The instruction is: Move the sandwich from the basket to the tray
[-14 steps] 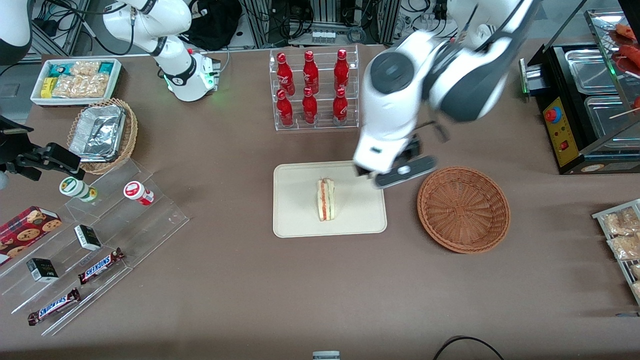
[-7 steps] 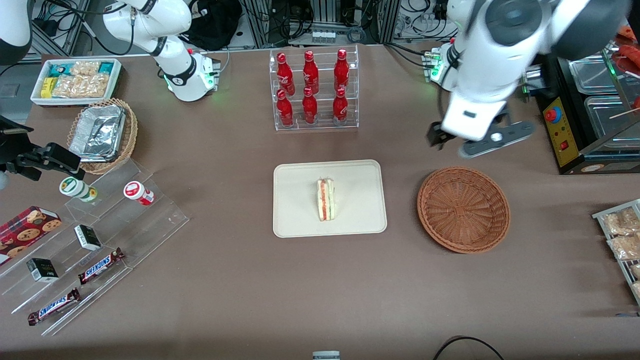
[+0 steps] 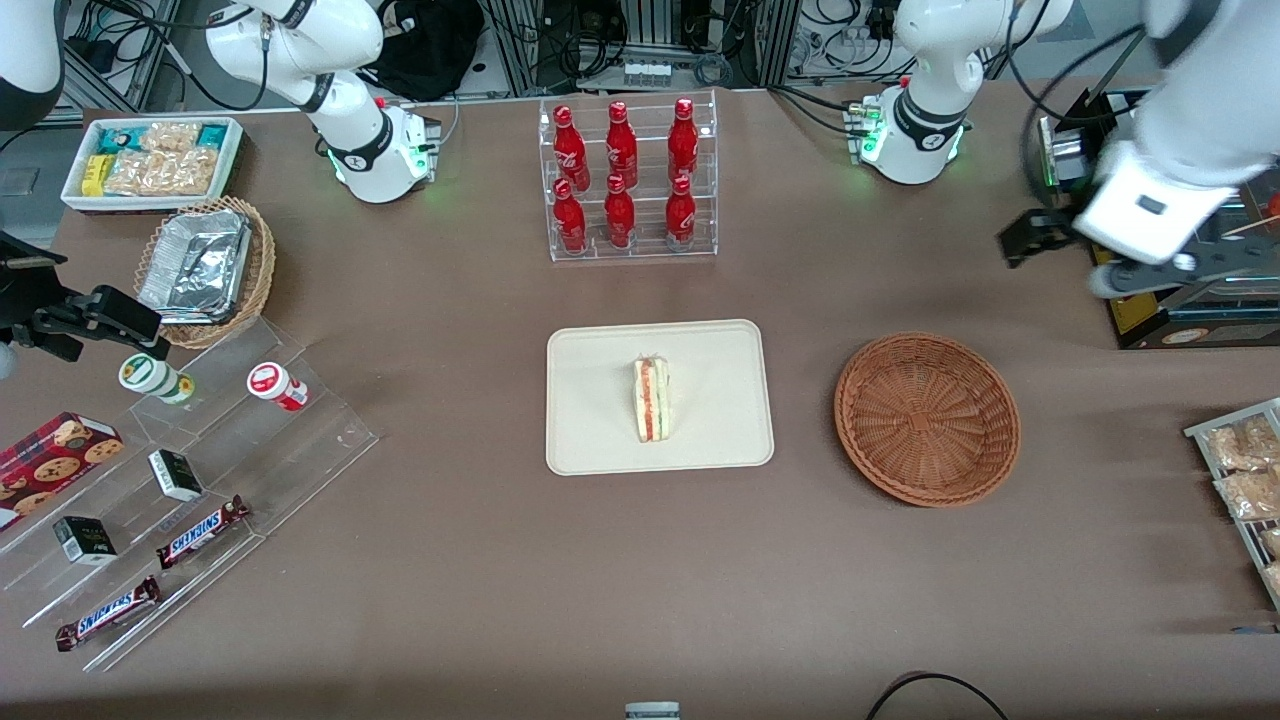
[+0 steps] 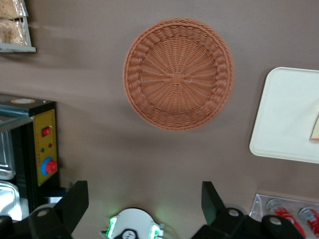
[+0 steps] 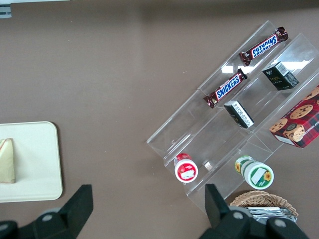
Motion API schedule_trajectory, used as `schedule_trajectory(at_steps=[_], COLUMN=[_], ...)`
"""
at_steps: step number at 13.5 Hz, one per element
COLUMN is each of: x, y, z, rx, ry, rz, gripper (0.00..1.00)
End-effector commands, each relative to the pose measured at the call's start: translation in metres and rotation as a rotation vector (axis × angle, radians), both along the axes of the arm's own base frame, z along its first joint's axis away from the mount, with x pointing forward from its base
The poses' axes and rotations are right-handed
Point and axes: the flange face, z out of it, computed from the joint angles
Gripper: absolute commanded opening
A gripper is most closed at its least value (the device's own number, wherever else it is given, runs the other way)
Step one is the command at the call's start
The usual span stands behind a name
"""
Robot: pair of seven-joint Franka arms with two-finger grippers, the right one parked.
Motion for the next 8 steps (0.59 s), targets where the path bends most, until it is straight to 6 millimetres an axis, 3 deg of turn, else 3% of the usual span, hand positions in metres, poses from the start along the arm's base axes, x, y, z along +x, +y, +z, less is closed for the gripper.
schedule_trajectory(at_steps=[1, 8], x=[-0.005, 0.035], y=[0.031, 0.036], z=[0.006, 0.018], rx=[-0.038, -0.044], ry=[0.006, -0.044], rz=[-0.013, -0.016], gripper=[1.00, 1.00])
